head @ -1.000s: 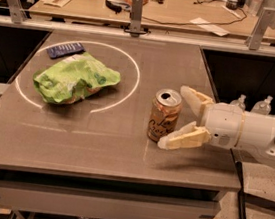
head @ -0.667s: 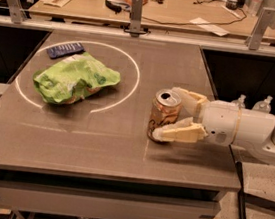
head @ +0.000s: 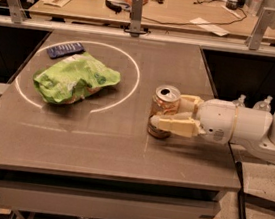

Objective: Move orange can near green rice chip bag

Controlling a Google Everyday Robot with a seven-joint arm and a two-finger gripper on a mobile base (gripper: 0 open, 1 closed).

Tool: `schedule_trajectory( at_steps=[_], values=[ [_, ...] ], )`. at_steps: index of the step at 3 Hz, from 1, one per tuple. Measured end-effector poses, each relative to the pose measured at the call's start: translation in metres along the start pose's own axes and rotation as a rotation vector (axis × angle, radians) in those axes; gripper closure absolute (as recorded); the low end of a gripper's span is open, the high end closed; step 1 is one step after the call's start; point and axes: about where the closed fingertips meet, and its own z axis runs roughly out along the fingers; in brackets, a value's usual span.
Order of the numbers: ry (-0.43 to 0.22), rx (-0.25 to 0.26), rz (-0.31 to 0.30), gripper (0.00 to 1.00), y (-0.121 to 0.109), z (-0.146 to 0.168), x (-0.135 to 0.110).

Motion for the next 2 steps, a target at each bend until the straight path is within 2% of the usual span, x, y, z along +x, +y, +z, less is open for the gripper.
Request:
schedule_trajectory(
  at_steps=[1,2],
  values=[
    [-0.017,-0.012,0.002,0.88,-0.006,0.009,-0.008],
    [-0.031,-0.046,-0.002,1.0,-0.009,0.022,-0.017]
  ],
)
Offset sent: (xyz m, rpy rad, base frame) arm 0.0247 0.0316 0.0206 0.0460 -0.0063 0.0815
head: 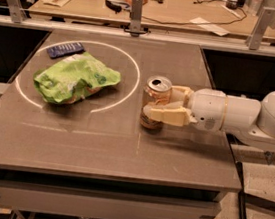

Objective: Move orange can near green rice chip bag

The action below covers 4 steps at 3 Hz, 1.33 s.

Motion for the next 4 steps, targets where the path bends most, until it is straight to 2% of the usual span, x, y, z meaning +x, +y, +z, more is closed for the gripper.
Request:
schedule_trajectory(
  at_steps=[1,4],
  values=[
    [-0.002,-0.036,-0.013,1.0,-0.003,0.016,-0.007],
    [0.032,-0.015,0.009,1.0,-0.023,0.08,-0.013]
  ],
)
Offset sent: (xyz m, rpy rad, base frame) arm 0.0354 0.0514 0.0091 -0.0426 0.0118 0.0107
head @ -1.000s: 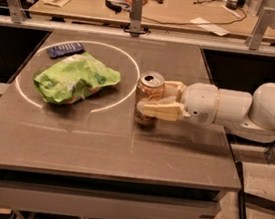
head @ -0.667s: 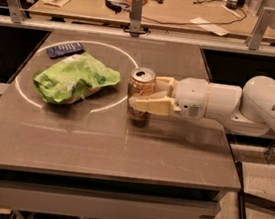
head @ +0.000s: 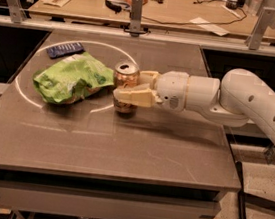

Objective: Move orange can near green rice chip bag

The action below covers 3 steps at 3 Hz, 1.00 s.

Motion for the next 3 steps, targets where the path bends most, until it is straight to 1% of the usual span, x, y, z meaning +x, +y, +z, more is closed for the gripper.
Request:
schedule_trajectory(
  at_steps=[2,3],
  values=[
    [-0.029,-0.02,0.002,1.0,-0.008,0.045,-0.005],
    [-0.04,-0.034,0.007,0.81,-0.011,0.061,-0.009]
  ],
)
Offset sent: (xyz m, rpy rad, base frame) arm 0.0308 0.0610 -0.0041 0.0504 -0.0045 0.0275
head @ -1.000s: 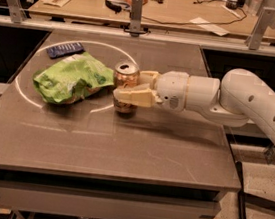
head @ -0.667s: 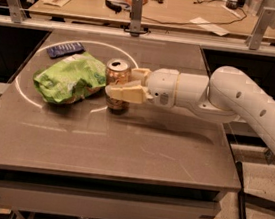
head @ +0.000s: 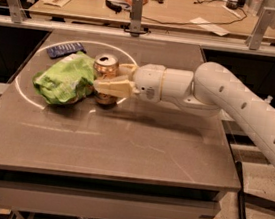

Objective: Move orange can near green rice chip bag

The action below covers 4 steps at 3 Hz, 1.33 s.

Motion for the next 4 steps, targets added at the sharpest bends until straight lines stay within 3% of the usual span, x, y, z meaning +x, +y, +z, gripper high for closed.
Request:
schedule_trajectory(
  at_steps=[3,4],
  values=[
    [0.0,-0.021,-0.044,0.12,-0.0008,0.0144,-0.0002],
    [-0.007,-0.041,-0.04,0.0,0.0014,0.0151,0.0029]
  ],
)
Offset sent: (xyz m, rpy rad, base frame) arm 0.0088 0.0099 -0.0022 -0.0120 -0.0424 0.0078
